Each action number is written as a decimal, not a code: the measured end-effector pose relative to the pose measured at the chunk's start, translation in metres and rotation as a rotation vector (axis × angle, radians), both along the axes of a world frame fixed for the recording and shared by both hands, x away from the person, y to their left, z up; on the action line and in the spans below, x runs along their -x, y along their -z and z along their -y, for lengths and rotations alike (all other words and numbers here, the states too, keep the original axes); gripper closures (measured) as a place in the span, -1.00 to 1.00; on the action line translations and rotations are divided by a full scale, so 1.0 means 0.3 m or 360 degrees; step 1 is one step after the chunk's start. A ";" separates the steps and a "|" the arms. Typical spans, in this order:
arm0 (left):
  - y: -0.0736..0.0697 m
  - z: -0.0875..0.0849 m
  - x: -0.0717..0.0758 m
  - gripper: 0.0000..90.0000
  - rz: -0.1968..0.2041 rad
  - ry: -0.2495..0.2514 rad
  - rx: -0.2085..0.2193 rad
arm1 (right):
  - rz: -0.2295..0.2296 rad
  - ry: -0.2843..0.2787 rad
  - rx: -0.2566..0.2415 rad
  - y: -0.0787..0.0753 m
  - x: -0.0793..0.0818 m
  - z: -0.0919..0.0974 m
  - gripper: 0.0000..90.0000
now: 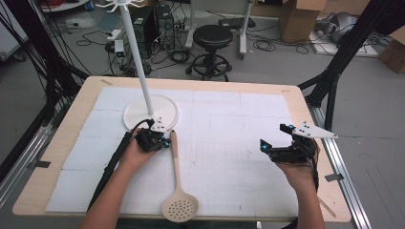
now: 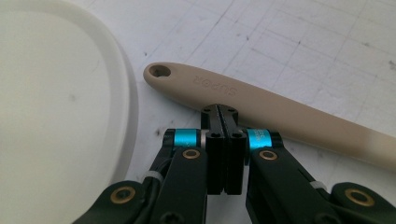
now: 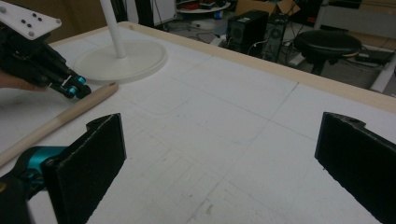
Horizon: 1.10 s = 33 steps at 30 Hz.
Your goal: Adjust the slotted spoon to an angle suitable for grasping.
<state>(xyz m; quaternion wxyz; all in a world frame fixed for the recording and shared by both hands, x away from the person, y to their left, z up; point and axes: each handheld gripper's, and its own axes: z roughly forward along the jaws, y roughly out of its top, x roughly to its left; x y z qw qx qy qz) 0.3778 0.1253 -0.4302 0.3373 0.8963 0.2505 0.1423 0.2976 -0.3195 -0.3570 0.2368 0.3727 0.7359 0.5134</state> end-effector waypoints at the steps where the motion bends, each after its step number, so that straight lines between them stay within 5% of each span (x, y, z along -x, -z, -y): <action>1: 0.000 0.008 -0.002 0.99 0.0002 0.0008 -0.0003 | 0.0002 0.0002 0.0003 0.000 -0.001 -0.001 -0.98; 17: -0.019 0.211 -0.032 0.99 -0.0010 0.0159 -0.0034 | -0.0012 -0.0005 -0.0002 0.002 0.001 0.000 -0.98; 24: -0.021 0.228 -0.032 0.99 -0.0018 0.0168 -0.0037 | -0.0010 -0.0003 0.0006 0.003 0.001 0.004 -0.98; 27: -0.040 0.214 -0.028 0.96 -0.0022 0.0151 0.0008 | -0.0011 -0.0003 0.0007 0.004 0.001 0.006 -0.98; 33: -0.100 0.180 -0.007 0.42 -0.0011 0.0102 0.0169 | -0.0015 0.0000 0.0014 0.006 0.002 0.004 -0.98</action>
